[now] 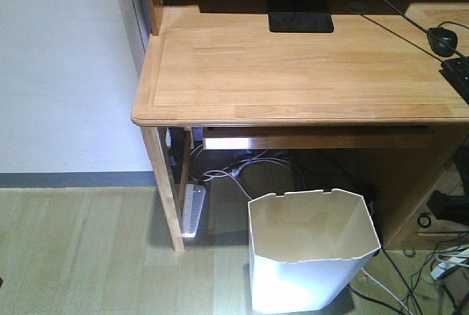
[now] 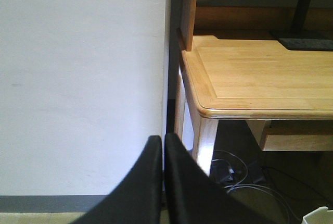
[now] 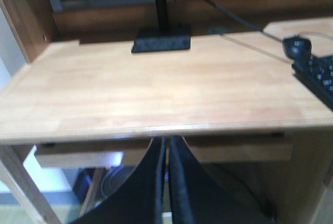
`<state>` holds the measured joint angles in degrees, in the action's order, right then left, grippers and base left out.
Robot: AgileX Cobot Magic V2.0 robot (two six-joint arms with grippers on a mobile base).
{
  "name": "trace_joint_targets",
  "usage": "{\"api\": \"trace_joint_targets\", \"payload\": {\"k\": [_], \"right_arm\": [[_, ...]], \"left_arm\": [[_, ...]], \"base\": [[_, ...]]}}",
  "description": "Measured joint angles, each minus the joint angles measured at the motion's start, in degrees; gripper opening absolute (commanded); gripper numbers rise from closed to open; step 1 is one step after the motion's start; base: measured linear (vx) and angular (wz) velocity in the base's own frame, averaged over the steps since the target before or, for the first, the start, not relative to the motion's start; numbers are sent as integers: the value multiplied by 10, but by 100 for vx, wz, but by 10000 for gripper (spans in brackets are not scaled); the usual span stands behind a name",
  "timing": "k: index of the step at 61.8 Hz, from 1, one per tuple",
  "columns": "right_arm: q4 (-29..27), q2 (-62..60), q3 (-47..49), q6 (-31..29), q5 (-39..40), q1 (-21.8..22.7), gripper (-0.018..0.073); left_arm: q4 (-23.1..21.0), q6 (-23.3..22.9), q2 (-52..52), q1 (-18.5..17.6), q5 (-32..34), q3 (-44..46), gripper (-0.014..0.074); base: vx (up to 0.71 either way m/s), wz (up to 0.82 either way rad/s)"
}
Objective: Move trash bin to bedside with robot
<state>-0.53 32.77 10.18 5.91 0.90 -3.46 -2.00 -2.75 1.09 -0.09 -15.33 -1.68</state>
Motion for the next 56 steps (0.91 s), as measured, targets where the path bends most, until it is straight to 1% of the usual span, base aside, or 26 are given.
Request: {"api": "trace_joint_targets", "payload": {"k": [6, 15, 18, 24, 27, 37, 41, 48, 56], "right_arm": [[0, 18, 0, 0, -6, 0, 136], [0, 31, 0, 0, -9, 0, 336], [0, 32, 0, 0, -14, 0, 419], [0, 32, 0, 0, -24, 0, 512], [0, 32, 0, 0, -28, 0, 538], [-1, 32, 0, 3, -21, 0, 546], [-13, 32, 2, 15, -17, 0, 541], [-21, 37, 30, 27, -59, 0, 538], [-7, 75, 90, 16, -129, 2, 538]], "left_arm": [[0, 0, 0, 0, 0, 0, -6], [0, 0, 0, 0, 0, 0, -6], [0, 0, 0, 0, 0, 0, -6], [0, 0, 0, 0, 0, 0, -6], [0, 0, 0, 0, 0, 0, -6], [0, 0, 0, 0, 0, 0, -6], [0, 0, 0, 0, 0, 0, -6], [0, 0, 0, 0, 0, 0, -6], [0, 0, 0, 0, 0, 0, -6]], "base": [[0, 0], [0, 0], [0, 0], [0, 0], [0, 0], [0, 0], [0, 0], [0, 0], [0, 0]]}}
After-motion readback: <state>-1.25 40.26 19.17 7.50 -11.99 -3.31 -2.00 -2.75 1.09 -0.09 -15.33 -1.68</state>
